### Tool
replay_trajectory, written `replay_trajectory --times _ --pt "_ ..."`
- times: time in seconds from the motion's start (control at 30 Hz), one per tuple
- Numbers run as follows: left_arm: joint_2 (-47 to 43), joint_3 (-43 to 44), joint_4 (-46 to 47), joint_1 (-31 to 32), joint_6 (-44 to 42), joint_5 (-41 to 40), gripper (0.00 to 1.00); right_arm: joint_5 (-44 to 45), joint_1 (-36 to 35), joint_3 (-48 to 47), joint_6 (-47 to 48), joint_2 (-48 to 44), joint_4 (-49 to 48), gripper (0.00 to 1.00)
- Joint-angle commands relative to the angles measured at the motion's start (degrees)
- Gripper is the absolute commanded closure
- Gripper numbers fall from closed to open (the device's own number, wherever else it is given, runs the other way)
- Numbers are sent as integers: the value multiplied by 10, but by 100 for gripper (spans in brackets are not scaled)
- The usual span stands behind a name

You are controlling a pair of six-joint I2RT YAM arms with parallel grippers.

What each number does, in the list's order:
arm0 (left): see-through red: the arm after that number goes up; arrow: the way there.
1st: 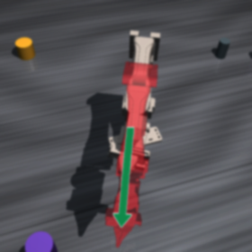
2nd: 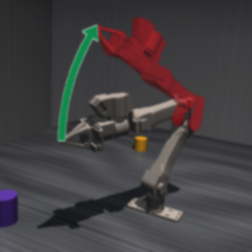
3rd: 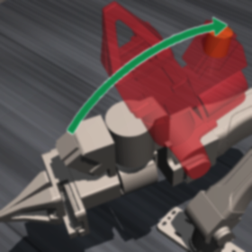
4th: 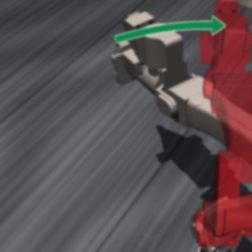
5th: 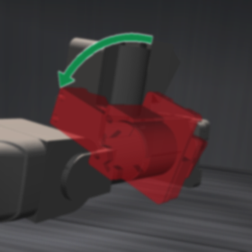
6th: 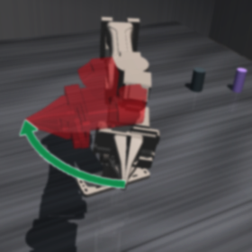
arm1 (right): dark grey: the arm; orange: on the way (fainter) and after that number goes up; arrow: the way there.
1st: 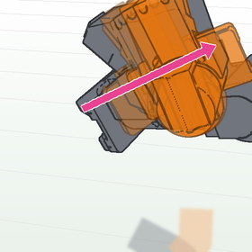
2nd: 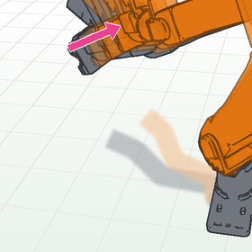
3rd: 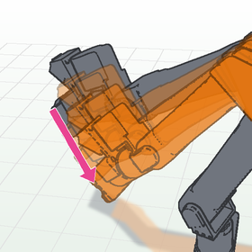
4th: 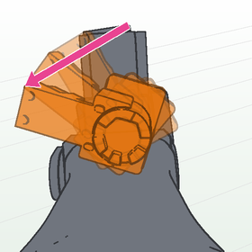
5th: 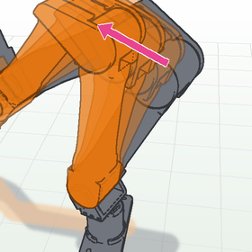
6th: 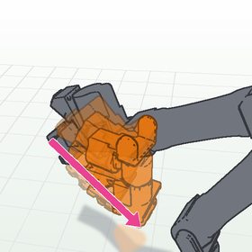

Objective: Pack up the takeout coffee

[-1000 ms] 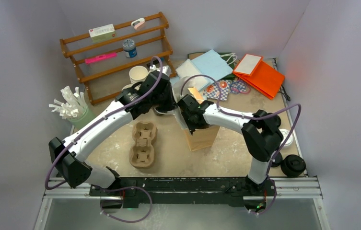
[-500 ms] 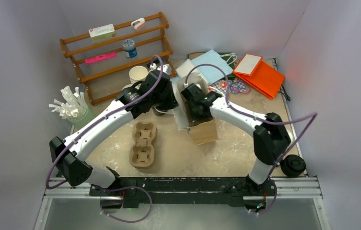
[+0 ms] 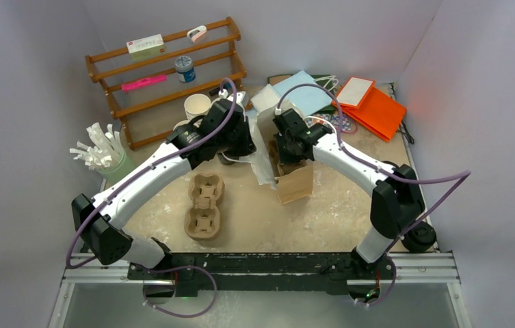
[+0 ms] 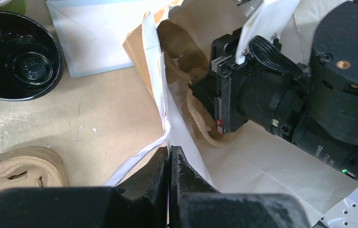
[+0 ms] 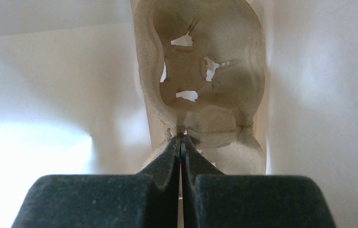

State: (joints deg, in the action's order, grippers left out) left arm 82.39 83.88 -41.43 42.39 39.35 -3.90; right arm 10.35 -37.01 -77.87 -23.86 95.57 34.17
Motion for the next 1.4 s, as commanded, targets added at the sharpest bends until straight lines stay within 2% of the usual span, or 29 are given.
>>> replay_trajectory --times 0.0,0.33,0.5,0.67,1.07,1.17,1.33,1.37 --pt "4 15 15 0 -18 15 100 -14 9 -11 10 35 27 100" --pt "26 55 13 -8 -14 32 100 46 7 18 7 137 -2 100" --pt "26 59 2 -16 -12 31 100 30 8 8 7 103 -1 100" --pt "27 59 -2 -20 -11 32 100 25 7 9 10 41 17 84" --pt "29 56 -1 -24 -20 53 100 23 9 -33 4 35 43 75" --pt "27 55 2 -24 -22 60 100 13 10 -46 1 41 32 77" --pt "20 48 9 -24 -24 78 100 15 12 -61 -10 80 7 100" --pt "18 47 11 -24 -25 80 100 16 13 -58 -13 89 0 100"
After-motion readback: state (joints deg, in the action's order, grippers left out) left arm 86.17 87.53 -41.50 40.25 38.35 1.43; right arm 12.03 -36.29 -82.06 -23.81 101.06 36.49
